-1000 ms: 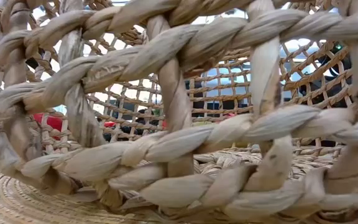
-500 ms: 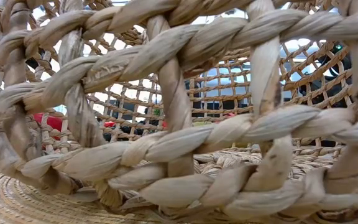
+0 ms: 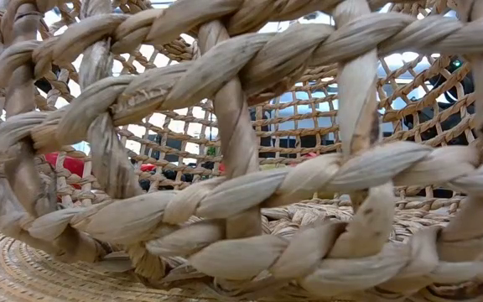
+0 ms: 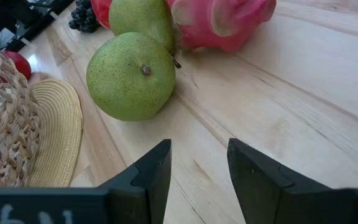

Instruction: Build produce basket

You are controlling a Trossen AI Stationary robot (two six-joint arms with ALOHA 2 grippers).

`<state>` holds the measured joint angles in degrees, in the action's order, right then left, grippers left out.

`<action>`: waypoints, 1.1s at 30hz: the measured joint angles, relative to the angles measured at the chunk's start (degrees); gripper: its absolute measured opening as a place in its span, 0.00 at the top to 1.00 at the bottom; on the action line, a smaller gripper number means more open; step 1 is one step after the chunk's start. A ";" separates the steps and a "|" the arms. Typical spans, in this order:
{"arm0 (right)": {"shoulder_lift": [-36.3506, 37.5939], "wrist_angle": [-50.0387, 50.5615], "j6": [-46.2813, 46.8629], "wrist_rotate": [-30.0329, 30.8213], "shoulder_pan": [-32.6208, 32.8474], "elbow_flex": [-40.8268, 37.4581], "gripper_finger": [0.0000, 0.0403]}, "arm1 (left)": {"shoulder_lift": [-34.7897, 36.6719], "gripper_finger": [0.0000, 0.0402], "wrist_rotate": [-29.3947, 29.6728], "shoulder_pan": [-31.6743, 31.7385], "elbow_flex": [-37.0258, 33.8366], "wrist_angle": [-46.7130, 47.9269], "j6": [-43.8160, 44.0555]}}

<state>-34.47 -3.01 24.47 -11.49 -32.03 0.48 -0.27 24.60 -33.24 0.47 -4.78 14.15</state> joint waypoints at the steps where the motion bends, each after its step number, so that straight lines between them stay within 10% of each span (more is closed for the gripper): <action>1: 0.01 0.00 0.00 0.00 0.01 0.00 0.55 | 0.00 0.37 0.00 0.00 0.01 0.00 0.00; 9: 0.01 -0.01 0.00 0.00 0.00 0.01 0.55 | 0.00 0.37 4.83 -0.02 0.02 -0.13 0.00; 19: -0.01 -0.02 -0.01 -0.02 0.02 -0.01 0.55 | 0.00 0.37 5.38 0.00 0.00 -0.20 20.34; 33: -0.01 -0.26 0.00 0.00 0.00 0.01 0.55 | 0.00 0.37 34.10 0.00 0.00 -0.97 34.04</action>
<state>-34.48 -3.27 24.47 -11.49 -32.03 0.49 -0.27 58.70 -33.23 0.47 -5.74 48.19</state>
